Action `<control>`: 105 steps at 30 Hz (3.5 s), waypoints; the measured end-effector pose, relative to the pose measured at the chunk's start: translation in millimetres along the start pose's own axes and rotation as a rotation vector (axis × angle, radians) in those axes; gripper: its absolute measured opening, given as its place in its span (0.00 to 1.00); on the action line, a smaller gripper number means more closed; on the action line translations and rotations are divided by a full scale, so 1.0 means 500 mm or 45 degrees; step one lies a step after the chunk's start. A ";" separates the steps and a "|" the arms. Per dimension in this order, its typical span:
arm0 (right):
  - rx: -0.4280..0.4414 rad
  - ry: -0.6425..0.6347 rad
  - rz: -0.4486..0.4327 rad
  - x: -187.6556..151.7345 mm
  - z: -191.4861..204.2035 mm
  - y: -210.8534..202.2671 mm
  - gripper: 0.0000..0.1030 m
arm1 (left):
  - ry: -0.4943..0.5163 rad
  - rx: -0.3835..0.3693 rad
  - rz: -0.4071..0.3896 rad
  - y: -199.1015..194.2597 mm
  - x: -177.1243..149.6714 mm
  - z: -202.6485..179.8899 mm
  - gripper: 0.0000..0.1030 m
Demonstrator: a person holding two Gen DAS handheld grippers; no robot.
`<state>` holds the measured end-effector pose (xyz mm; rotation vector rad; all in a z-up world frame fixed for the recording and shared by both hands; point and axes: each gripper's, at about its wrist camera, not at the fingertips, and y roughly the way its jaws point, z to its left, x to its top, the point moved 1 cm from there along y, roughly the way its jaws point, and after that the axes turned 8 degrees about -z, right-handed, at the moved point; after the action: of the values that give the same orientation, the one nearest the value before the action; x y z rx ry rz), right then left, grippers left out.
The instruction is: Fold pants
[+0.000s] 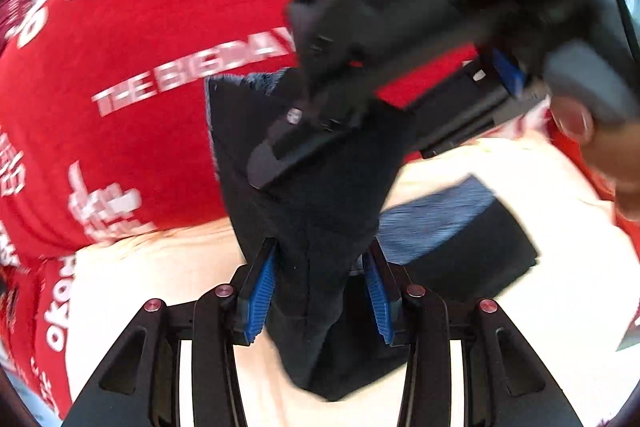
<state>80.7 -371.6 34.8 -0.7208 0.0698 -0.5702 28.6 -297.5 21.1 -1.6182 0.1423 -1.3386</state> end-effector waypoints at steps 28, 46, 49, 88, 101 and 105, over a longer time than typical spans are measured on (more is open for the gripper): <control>-0.264 0.298 -0.168 -0.242 -0.467 -0.189 0.19 | 0.094 -0.216 0.298 0.104 -0.064 -0.213 0.86; -0.679 0.236 -0.274 -0.279 -0.412 -0.296 0.37 | -0.414 0.024 0.553 0.204 -0.151 -0.001 1.00; -0.631 0.152 -0.296 -0.266 -0.360 -0.277 0.37 | -0.403 0.036 0.543 0.207 -0.168 -0.008 1.00; -0.875 0.280 -0.276 -0.350 -0.209 -0.091 0.60 | -0.328 -0.073 0.539 0.120 -0.142 0.146 1.00; -0.834 0.325 -0.327 -0.379 -0.204 -0.120 0.77 | -0.380 -0.110 0.627 0.162 -0.168 0.126 1.00; -0.818 0.360 -0.283 -0.382 -0.246 -0.136 0.77 | -0.386 -0.073 0.664 0.175 -0.172 0.121 1.00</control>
<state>-143.7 -388.3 -39.5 -1.2765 0.4556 -0.8749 84.7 -251.5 -94.7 -1.6629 0.3913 -0.6905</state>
